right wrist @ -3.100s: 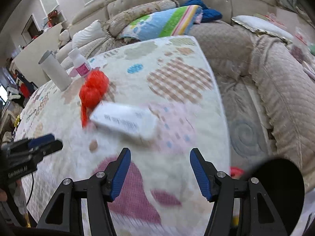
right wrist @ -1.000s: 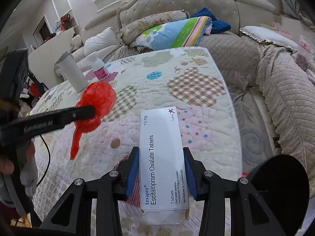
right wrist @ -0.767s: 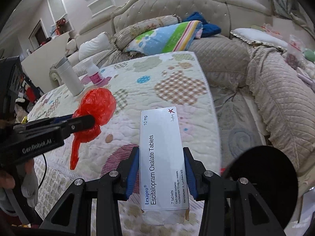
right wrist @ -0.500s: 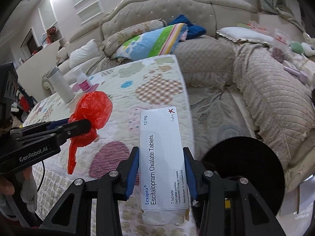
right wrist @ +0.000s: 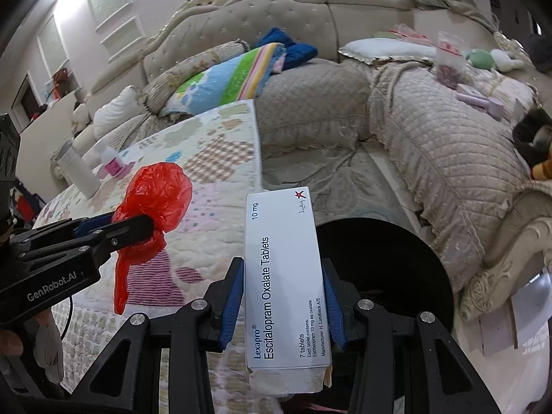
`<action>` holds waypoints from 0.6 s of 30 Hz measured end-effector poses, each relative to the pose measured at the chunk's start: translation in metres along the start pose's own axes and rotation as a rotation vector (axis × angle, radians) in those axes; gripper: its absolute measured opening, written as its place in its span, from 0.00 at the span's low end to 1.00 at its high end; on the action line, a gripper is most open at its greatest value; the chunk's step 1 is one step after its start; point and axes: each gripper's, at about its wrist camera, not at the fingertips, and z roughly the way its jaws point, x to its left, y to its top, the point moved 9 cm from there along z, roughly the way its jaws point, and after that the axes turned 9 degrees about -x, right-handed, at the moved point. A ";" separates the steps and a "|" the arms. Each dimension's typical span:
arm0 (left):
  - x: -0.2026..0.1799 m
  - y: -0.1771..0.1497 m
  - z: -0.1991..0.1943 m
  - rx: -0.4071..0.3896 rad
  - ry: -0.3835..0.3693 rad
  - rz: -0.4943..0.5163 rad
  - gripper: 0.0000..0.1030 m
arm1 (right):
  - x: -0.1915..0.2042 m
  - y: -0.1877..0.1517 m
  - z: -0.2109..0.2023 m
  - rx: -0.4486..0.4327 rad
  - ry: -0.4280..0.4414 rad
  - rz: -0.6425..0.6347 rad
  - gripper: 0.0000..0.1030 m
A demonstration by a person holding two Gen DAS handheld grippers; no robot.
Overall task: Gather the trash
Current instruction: 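Carry the red bag and Lexapro box over the black bin and open both grippers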
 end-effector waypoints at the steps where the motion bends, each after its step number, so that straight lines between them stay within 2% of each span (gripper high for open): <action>1: -0.004 0.000 0.002 0.002 -0.005 0.005 0.29 | -0.004 -0.001 -0.001 0.000 -0.005 0.005 0.40; 18: -0.053 -0.002 0.031 0.053 -0.086 0.025 0.28 | -0.054 -0.008 -0.001 0.018 -0.069 0.072 0.40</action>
